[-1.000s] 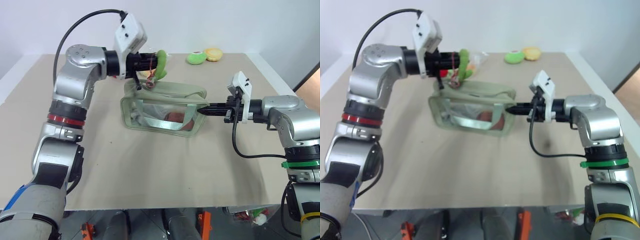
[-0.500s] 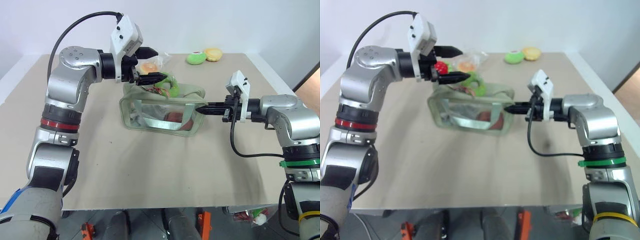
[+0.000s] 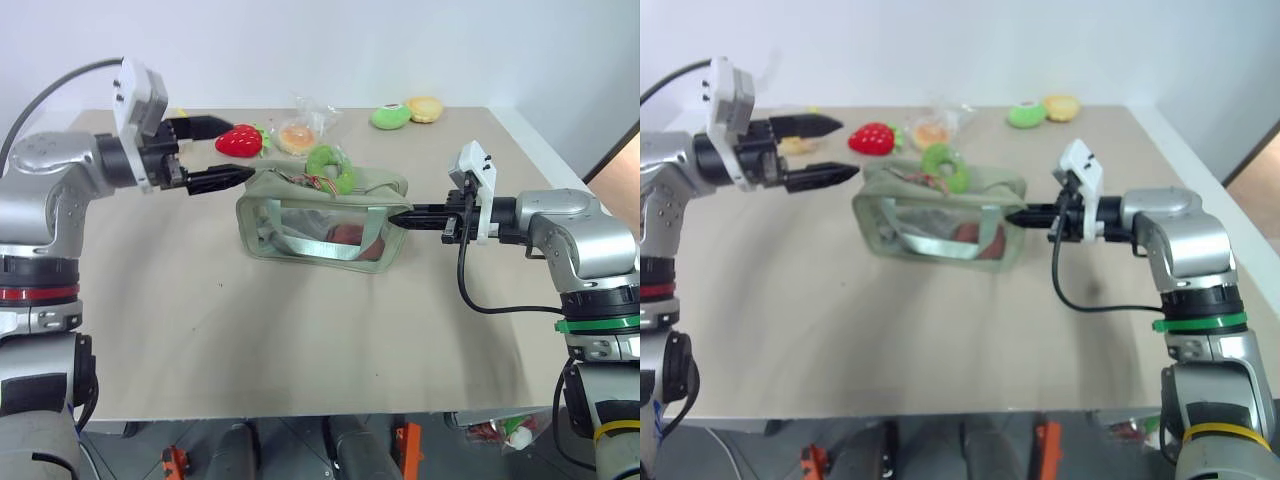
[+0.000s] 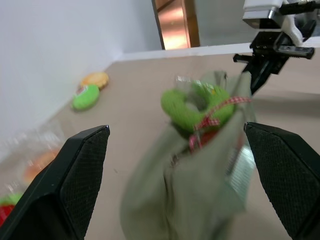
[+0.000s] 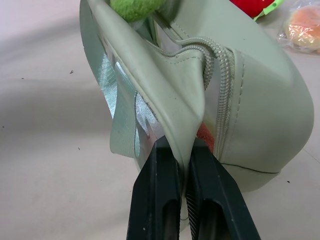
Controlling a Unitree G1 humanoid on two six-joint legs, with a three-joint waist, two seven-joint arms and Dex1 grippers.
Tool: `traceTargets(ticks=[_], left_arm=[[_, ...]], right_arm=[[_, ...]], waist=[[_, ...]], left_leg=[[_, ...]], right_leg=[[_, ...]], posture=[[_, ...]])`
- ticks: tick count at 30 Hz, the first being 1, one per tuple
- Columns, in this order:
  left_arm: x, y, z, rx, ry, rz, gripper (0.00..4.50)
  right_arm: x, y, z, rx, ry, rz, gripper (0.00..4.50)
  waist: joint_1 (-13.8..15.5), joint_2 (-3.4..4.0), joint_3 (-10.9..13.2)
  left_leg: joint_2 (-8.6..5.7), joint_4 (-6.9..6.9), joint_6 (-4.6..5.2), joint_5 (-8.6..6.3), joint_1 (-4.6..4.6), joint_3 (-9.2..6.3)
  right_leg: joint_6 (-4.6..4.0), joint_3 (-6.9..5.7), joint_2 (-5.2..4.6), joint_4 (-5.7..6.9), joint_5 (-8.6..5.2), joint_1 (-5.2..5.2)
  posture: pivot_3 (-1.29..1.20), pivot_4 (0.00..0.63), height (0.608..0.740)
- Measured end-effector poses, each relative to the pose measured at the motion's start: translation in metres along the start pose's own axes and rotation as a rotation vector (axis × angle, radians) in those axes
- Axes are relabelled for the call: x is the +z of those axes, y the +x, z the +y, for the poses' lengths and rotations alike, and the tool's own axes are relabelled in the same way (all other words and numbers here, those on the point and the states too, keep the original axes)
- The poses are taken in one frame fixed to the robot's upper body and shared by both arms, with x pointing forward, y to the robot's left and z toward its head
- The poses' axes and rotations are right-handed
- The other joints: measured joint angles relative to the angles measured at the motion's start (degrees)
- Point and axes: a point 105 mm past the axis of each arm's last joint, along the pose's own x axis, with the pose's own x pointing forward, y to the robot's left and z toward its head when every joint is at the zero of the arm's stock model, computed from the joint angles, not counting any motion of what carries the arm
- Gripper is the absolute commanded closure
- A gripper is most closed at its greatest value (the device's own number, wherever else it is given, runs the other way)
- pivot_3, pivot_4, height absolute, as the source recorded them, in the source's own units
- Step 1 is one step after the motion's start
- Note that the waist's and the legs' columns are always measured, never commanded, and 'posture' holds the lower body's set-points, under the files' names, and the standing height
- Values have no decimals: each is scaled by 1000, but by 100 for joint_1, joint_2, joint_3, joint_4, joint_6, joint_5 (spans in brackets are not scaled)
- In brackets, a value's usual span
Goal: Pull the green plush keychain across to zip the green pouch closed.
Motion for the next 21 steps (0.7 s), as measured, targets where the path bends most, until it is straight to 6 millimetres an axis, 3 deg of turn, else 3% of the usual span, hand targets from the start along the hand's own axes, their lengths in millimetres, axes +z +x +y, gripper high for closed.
traceTargets(ticks=[6, 17, 21], left_arm=[[-57, 2, -22, -49, -112, 133, 41], [-65, 17, -17, -12, -177, 92, 41], [-63, 18, -16, -12, -175, 84, 916]], right_arm=[[-1, 1, 0, 2, 2, -4, 4500], [-3, 1, 1, 2, 7, -2, 4500], [-3, 0, 2, 1, 5, 0, 4500]], waist=[[0, -1, 0], [1, -1, 0], [2, -1, 0]], left_leg=[[2, 0, 0, 0, 4, 1], [2, 2, 0, 0, 6, 3], [2, 2, 0, 0, 6, 3]], right_leg=[[-10, 1, 1, 2, -3, 2], [-4, 3, 2, 1, 2, 4], [-4, 3, 2, 2, 2, 4]], posture=[[0, 150, 740], [0, 150, 740], [0, 150, 740]])
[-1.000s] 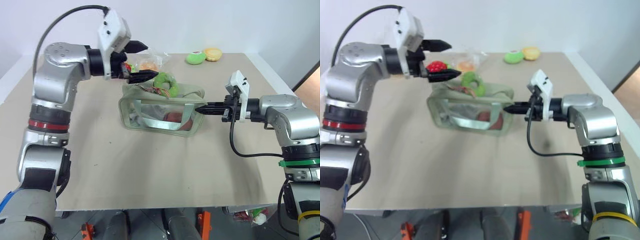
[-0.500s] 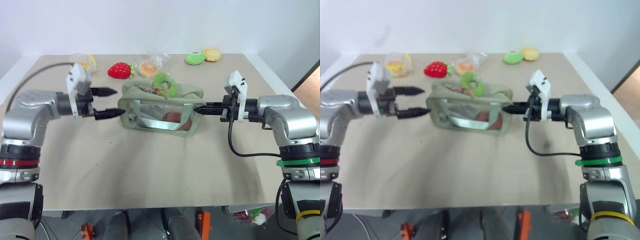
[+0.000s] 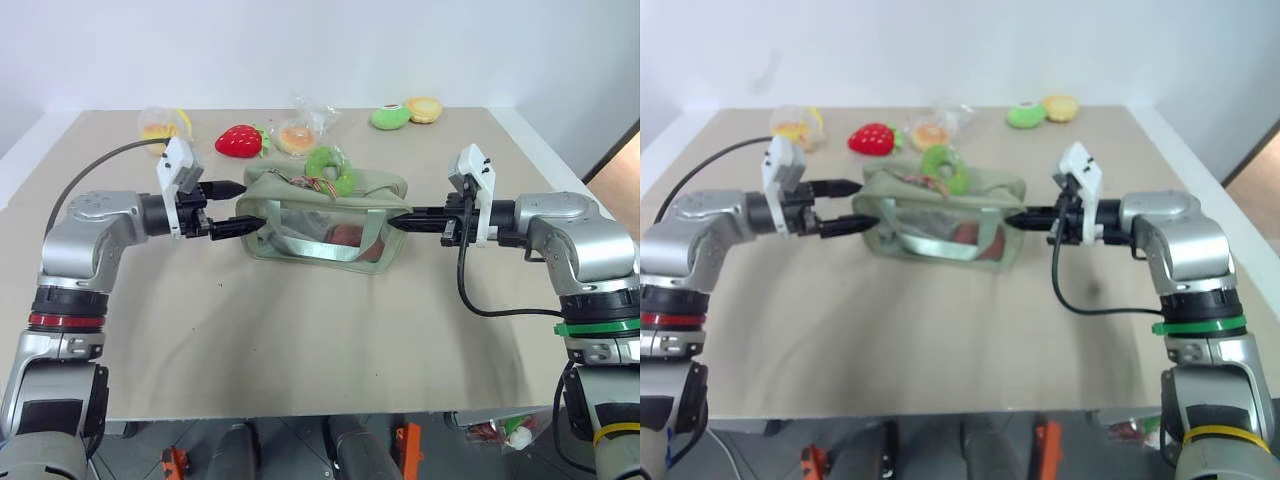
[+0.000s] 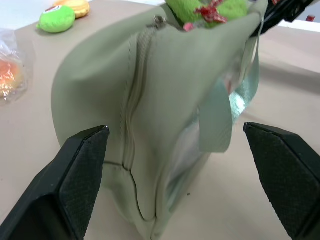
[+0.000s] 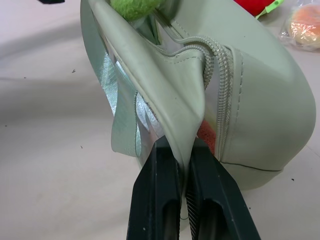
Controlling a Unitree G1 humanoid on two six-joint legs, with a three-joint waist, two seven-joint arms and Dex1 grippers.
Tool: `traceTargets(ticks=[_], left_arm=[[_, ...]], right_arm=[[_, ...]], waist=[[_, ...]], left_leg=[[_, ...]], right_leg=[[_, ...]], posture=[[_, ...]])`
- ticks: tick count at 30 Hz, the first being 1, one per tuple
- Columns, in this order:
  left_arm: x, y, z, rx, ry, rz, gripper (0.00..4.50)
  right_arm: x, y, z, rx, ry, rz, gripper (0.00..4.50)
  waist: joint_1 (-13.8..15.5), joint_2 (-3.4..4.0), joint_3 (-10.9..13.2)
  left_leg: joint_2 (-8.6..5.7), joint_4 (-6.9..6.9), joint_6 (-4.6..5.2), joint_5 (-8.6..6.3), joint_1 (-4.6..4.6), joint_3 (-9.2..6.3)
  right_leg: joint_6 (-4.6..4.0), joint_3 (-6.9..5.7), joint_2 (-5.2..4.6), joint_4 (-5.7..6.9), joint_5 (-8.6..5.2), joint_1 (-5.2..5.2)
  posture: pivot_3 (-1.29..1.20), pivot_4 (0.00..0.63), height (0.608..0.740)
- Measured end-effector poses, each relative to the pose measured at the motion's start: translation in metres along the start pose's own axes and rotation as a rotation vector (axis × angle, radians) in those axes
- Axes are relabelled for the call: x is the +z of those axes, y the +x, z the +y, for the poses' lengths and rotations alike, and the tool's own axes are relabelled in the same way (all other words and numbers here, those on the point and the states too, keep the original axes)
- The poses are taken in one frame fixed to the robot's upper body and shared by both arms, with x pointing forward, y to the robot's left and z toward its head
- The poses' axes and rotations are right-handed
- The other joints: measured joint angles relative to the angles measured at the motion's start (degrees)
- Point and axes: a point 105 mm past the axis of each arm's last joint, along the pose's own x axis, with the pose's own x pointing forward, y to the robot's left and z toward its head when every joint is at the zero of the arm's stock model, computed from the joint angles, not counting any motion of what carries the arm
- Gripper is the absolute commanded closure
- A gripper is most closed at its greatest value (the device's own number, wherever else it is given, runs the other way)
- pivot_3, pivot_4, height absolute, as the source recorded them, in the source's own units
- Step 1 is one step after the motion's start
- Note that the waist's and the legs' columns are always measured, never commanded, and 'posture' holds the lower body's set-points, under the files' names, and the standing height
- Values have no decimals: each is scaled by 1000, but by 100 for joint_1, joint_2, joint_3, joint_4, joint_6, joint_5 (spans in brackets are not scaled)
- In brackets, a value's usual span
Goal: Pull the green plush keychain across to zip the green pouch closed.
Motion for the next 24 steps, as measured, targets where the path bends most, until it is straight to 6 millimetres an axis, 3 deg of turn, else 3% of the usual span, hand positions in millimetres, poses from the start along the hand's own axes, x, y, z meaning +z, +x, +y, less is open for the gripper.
traceTargets(ticks=[3, 6, 10, 21, 24], left_arm=[[-1, 3, 1, 0, -15, -11, 1792], [-2, 5, -1, -11, -26, -21, 3152], [-4, 4, -3, -21, -35, -20, 4470], [-13, 3, -13, 17, -98, -75, 4470], [-14, 3, -15, 32, -106, -83, 4500]], right_arm=[[0, 0, 1, 0, -2, 2, 4500], [0, 0, 1, 0, -1, 3, 4500], [0, -1, 1, -1, -2, 4, 4500], [-3, -2, 1, -5, -11, 7, 4500], [-3, -3, 2, 0, 26, -9, 3429]], waist=[[0, 0, 0], [0, 0, 0], [0, 0, 0], [22, 0, 0], [27, 0, 0]], left_leg=[[0, 0, 0, 0, 0, -1], [0, 0, 0, 0, 0, 0], [0, 0, 0, 0, -2, 0], [-1, 3, 0, 0, 4, -1], [-2, 7, 0, 0, 6, -1]], right_leg=[[0, 0, 0, 0, 0, 0], [0, 0, 0, 0, 0, 0], [0, 0, -1, -1, 0, 0], [-5, -1, -3, -1, -4, 9], [-12, 0, -3, -1, -8, 12]], posture=[[0, 150, 740], [0, 150, 740], [0, 150, 740], [0, 150, 740], [0, 150, 740]])
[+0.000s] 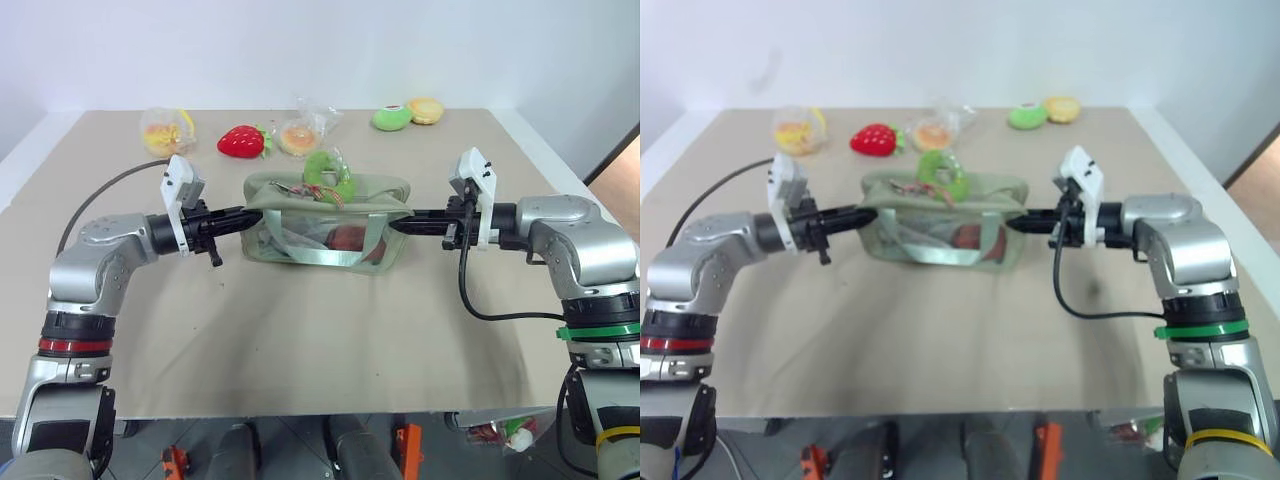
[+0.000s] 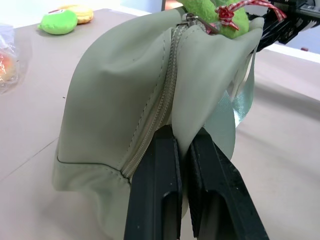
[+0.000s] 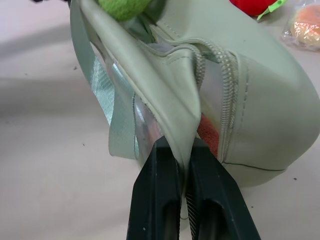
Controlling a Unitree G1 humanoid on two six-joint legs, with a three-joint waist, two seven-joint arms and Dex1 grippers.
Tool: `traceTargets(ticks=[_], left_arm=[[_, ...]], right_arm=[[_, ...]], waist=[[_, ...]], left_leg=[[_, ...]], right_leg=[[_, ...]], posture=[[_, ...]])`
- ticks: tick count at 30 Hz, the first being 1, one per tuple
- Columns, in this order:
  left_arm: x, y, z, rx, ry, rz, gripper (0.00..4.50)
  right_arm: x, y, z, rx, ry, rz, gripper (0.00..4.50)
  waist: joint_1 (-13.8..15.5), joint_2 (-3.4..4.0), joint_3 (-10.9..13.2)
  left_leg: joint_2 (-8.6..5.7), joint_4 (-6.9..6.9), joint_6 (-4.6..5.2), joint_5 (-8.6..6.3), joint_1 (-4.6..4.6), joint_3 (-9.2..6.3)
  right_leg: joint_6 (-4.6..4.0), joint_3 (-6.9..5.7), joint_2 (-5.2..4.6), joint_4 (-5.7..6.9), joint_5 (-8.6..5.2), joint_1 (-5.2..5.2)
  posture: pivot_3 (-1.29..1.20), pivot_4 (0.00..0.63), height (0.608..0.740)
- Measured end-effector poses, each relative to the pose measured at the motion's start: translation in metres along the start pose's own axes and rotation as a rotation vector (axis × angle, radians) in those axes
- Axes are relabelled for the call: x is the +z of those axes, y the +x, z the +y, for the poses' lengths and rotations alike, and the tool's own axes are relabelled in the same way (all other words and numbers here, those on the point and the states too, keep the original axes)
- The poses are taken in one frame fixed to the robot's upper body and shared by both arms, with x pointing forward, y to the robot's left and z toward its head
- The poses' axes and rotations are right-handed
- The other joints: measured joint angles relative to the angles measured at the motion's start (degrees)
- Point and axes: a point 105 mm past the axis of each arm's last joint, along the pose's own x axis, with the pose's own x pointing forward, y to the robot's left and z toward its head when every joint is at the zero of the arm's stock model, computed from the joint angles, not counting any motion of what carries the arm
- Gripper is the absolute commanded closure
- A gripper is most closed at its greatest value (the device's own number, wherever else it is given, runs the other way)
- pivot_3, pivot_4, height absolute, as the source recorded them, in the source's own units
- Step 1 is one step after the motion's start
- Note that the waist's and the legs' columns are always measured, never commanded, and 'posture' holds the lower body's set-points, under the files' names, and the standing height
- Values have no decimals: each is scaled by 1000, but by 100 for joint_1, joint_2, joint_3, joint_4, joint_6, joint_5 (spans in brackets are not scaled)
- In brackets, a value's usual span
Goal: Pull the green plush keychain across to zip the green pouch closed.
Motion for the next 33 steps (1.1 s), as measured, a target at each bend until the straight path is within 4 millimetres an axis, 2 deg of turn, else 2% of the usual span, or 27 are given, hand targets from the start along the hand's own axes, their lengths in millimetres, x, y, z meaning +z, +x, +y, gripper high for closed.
traceTargets(ticks=[6, 7, 9, 11, 14, 15, 16, 18, 23, 33], left_arm=[[-1, 1, -2, 19, -18, -12, 4500], [-1, 1, -2, 20, -19, -14, 4500], [-2, 1, -1, 29, -23, -19, 4500], [-2, 2, -1, 32, -27, -21, 4500], [-3, 3, -2, 31, -30, -23, 4500], [-4, 3, -2, 31, -33, -24, 4500], [-4, 3, -2, 30, -33, -24, 4500], [-4, 4, -3, 27, -35, -28, 4500], [-2, 7, -5, 13, -38, -41, 4500], [-1, 8, -6, 25, -30, -43, 4500]], right_arm=[[25, -18, 14, 76, 22, -114, 1386], [31, -21, 15, 89, 37, -142, 1386], [56, -30, 17, 124, 56, -251, 1386], [103, -49, 18, 121, -2, -411, 1386], [126, -48, 11, 46, -45, -460, 1386], [119, -28, 0, -8, -8, -409, 1386], [117, -26, -1, -12, -2, -402, 1386], [98, 5, -12, -54, 60, -313, 1386], [79, 42, -17, -77, 59, -190, 1386], [76, 53, -13, -18, 16, -152, 1386]], waist=[[12, 0, 0], [14, 0, 0], [11, 2, 1], [9, 2, 1], [4, -14, -9], [-6, -23, -14], [-6, -23, -14], [-7, -20, -13], [35, -19, -12], [59, -19, -12]], left_leg=[[-1, 3, 0, 0, 2, 0], [-1, 4, 0, 0, 2, 1], [-2, 5, 0, 0, 2, 4], [-2, 5, 1, 0, 6, 0], [-1, 4, 0, 0, 17, -2], [-1, 4, 0, 0, 17, 0], [-1, 4, 0, 0, 16, 1], [-4, 5, 1, 0, 12, 7], [-4, 3, 1, 0, -20, 1], [-3, -2, 2, -2, -20, -5]], right_leg=[[0, 1, -1, -1, 0, 4], [-1, 1, -1, -1, -1, 5], [1, 5, -2, -1, 1, 2], [-2, 1, -1, -1, 2, 5], [-7, -2, -1, -3, -1, 16], [-7, 0, -2, -6, -1, 17], [-7, 1, -2, -6, -1, 17], [-5, 7, -5, -6, 1, 12], [12, 1, -5, -7, 7, -7], [11, -6, -4, -10, 1, -8]], posture=[[0, 150, 740], [0, 150, 740], [0, 150, 740], [0, 150, 740], [0, 150, 740], [0, 150, 740], [0, 150, 740], [0, 150, 740], [0, 150, 740], [0, 150, 740]])
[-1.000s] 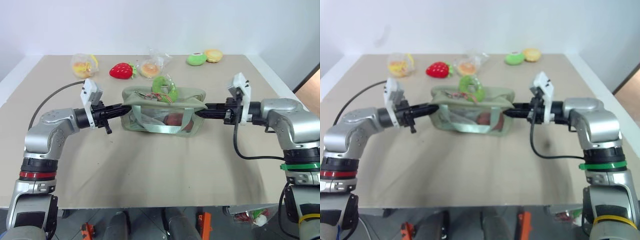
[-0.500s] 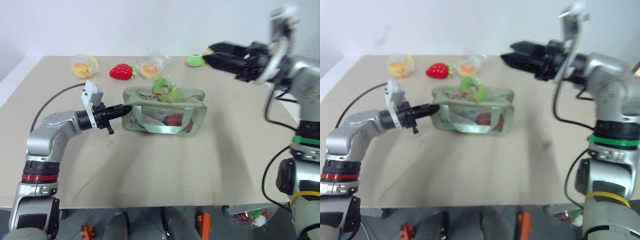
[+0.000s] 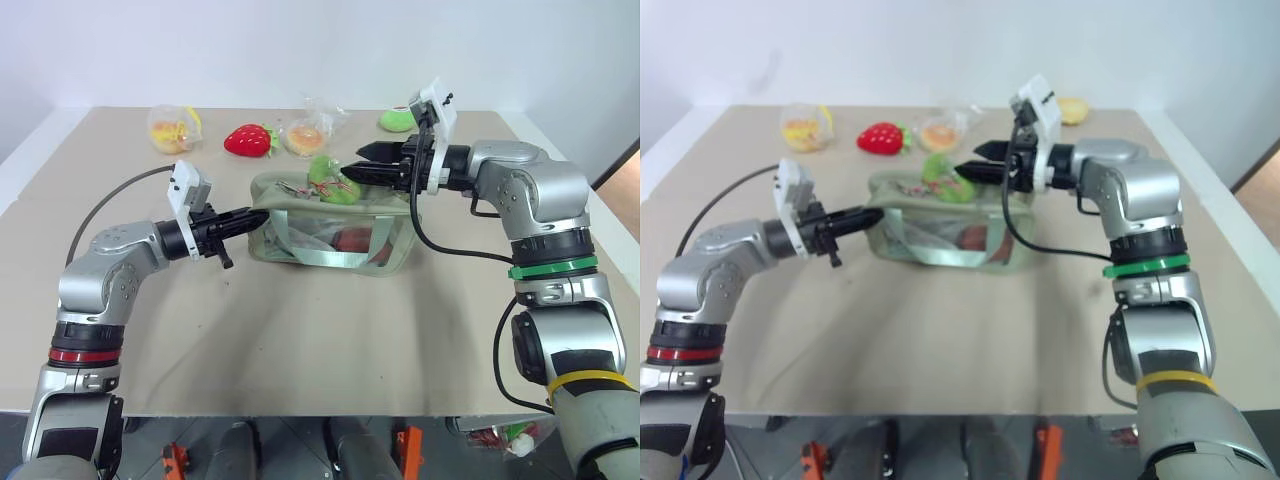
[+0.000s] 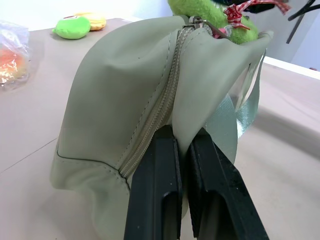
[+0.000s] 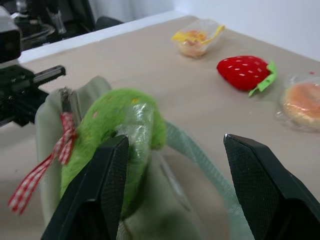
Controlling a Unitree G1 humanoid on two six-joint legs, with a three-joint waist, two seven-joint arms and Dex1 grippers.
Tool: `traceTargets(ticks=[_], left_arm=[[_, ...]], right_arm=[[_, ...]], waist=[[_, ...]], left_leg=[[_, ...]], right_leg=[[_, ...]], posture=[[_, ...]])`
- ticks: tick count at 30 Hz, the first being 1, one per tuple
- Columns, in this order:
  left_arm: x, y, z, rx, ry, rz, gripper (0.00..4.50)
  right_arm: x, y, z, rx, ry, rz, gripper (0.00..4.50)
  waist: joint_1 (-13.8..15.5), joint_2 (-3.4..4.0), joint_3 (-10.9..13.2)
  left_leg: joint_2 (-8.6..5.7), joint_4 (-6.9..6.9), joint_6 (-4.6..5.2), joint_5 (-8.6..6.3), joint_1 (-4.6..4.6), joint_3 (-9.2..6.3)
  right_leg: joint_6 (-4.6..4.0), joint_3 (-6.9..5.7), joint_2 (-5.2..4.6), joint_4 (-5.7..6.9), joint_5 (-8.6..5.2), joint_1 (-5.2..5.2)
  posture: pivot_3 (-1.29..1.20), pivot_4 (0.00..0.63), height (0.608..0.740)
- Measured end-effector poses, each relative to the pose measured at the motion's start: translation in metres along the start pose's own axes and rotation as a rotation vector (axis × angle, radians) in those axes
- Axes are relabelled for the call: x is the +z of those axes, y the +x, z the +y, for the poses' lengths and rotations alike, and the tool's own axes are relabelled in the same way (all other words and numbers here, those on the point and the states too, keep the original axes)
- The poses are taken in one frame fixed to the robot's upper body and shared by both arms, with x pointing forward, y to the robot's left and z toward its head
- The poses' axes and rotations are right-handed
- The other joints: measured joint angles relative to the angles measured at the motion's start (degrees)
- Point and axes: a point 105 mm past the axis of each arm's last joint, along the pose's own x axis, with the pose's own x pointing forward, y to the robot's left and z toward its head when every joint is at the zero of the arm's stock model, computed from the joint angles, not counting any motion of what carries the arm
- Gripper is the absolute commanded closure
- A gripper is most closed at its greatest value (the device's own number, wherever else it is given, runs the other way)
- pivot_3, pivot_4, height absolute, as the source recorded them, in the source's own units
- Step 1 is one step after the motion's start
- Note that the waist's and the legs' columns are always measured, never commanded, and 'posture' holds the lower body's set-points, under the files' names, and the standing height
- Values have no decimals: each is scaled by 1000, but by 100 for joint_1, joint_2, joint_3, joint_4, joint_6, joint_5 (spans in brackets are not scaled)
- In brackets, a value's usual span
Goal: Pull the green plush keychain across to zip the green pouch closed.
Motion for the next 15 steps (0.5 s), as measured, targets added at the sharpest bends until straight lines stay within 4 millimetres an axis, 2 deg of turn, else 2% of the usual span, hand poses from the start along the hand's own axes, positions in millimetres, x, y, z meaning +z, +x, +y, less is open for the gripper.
traceTargets(ticks=[5, 9, 15], left_arm=[[-1, 0, 0, 2, -1, 1, 4500], [-1, 0, -1, 3, 1, 0, 4500], [-2, 0, 0, 3, 1, -3, 4500]], right_arm=[[1, -6, -10, -20, 28, -6, 1386], [19, -25, -20, -49, 13, -44, 1386], [11, -21, -9, 11, 10, -13, 1386]], waist=[[0, 0, 0], [3, 1, 1], [2, 1, 1]], left_leg=[[0, 3, 0, 0, 0, 2], [0, 0, 0, 0, 1, 2], [0, -3, 0, 0, 4, 1]], right_leg=[[-8, 2, -1, 0, -3, 1], [-7, 1, 0, 0, -3, 1], [-7, 1, 0, 0, -3, 1]], posture=[[0, 150, 740], [0, 150, 740], [0, 150, 740]])
